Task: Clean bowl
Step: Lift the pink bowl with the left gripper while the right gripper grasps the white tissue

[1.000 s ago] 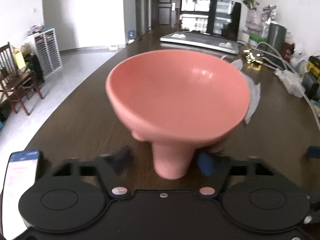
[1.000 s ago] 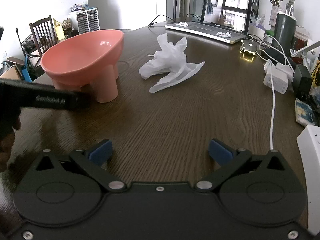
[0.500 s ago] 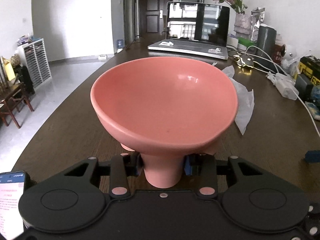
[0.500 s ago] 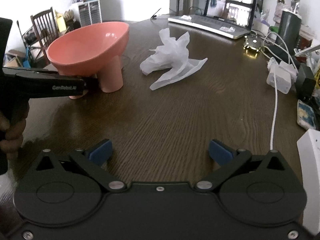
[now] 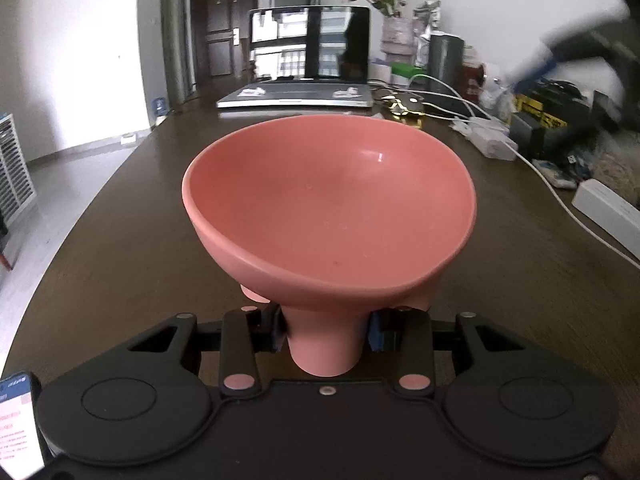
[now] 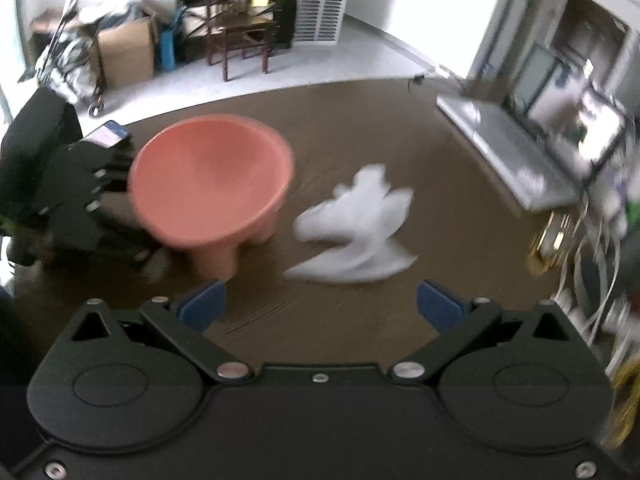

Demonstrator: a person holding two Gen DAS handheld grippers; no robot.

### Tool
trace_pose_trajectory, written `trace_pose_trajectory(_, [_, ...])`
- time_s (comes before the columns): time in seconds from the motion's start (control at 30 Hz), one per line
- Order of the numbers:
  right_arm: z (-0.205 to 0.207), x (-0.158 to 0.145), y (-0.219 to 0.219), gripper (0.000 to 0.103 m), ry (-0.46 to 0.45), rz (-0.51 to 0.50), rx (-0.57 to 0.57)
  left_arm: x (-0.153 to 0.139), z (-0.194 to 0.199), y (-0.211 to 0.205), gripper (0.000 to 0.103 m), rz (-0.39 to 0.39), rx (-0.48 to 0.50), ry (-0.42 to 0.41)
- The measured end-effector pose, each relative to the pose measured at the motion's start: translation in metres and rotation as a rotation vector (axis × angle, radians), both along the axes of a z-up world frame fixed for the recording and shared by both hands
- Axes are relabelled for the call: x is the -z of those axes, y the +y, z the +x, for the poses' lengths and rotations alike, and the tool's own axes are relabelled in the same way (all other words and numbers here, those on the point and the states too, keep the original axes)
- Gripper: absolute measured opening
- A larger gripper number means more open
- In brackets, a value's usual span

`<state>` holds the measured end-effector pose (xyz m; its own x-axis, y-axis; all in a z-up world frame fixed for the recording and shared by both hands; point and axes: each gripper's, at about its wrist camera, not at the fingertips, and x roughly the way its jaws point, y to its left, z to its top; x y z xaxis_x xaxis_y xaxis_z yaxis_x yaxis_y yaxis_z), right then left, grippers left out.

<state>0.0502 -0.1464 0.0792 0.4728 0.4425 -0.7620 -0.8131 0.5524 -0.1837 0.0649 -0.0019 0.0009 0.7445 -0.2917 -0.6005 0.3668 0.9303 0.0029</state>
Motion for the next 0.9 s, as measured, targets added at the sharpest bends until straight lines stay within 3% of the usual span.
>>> trace_pose_trajectory(0.2, [0.075, 0.001, 0.045, 0.094, -0.041, -0.118, -0.112, 0.001, -0.003, 0.002, 0.038, -0.005, 0.0, 0.001])
trace_pose_trajectory(0.3, [0.104, 0.025, 0.07, 0.084, 0.016, -0.186, -0.169, 0.001, -0.005, 0.003, 0.038, -0.002, -0.001, -0.001])
trace_pose_trajectory(0.37, [0.119, 0.039, 0.082, 0.066, 0.069, -0.222, -0.196, 0.001, -0.005, 0.003, 0.038, -0.004, -0.001, -0.002])
trace_pose_trajectory(0.53, [0.143, 0.067, 0.098, 0.041, 0.207, -0.292, -0.238, 0.001, -0.006, 0.003, 0.038, -0.006, -0.002, -0.004])
trace_pose_trajectory(0.57, [0.147, 0.071, 0.1, 0.029, 0.233, -0.301, -0.243, 0.001, -0.006, 0.003, 0.038, -0.005, -0.002, -0.005])
trace_pose_trajectory(0.67, [0.148, 0.073, 0.098, 0.01, 0.261, -0.29, -0.254, 0.0, -0.006, 0.003, 0.038, -0.006, 0.0, -0.004])
trace_pose_trajectory(0.8, [0.136, 0.063, 0.095, 0.008, 0.211, -0.286, -0.308, 0.0, -0.005, 0.004, 0.038, -0.009, 0.004, -0.001])
trace_pose_trajectory(0.9, [0.127, 0.031, 0.088, 0.008, 0.16, -0.227, -0.344, -0.001, -0.004, 0.004, 0.038, -0.008, 0.003, 0.001])
